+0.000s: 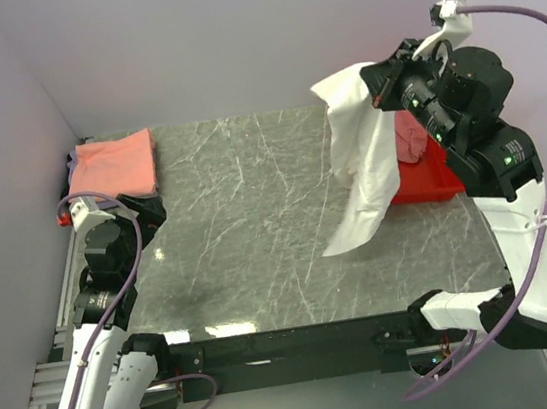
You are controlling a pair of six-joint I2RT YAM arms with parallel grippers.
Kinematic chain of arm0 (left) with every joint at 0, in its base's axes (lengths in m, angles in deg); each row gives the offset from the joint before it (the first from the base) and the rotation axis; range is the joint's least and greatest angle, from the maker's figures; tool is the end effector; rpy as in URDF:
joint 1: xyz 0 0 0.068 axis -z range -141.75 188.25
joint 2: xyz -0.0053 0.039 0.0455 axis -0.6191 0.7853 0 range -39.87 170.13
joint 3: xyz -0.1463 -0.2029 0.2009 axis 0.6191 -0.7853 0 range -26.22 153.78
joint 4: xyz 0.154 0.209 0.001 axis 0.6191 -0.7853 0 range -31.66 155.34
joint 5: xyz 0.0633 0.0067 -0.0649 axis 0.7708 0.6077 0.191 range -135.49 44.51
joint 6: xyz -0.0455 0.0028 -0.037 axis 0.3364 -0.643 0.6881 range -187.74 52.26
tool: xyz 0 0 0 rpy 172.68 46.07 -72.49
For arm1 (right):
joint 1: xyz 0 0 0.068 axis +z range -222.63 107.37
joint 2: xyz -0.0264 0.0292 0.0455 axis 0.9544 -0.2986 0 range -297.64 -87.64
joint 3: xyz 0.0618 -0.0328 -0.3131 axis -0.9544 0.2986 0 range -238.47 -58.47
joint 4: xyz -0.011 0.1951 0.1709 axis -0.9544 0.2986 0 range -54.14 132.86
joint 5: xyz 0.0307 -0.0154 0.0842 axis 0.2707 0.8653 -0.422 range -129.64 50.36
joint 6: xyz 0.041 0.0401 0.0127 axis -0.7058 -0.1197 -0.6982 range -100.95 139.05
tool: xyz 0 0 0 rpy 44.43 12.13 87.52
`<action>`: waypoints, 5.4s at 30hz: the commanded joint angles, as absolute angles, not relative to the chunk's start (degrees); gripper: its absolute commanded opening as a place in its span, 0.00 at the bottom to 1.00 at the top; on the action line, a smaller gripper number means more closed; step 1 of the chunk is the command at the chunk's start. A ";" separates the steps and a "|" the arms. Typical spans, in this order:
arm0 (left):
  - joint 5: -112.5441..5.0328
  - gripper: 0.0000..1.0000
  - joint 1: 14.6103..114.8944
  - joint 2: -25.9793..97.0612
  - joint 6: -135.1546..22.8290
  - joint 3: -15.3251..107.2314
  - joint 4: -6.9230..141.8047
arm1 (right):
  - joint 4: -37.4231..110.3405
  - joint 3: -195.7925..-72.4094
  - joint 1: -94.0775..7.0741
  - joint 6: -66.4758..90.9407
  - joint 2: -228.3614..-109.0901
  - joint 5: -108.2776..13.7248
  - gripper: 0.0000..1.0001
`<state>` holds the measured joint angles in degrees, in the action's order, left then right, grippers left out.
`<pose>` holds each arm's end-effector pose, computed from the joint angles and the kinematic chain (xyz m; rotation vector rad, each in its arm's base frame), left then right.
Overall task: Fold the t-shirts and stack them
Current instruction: Move the tshirt to the center of the board, then flatten the tshirt out
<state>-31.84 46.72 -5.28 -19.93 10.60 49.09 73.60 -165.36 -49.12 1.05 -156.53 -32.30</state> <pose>0.1147 -0.0069 0.3330 -0.7759 1.6627 -0.4801 0.1652 0.0660 0.6034 0.0258 1.5851 0.4683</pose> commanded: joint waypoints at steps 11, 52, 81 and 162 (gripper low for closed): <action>-29.94 1.00 46.87 -5.94 -16.94 14.74 43.46 | 72.25 -183.97 -27.55 6.48 -166.65 -34.10 0.00; -55.69 0.87 49.50 10.40 -12.46 -0.73 46.52 | 60.74 -103.55 -44.59 -3.47 -145.13 -38.22 0.80; -53.85 0.30 52.14 36.15 -9.38 1.91 63.32 | 58.27 -120.60 -32.11 10.00 -169.27 -31.91 0.75; -21.76 0.00 52.14 -10.86 -23.70 61.21 39.50 | 63.81 -162.06 -38.53 5.51 -130.89 -27.39 0.00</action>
<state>-23.34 52.12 -10.87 -20.02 57.90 39.29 61.93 -156.24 -38.39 3.95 -130.89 -21.81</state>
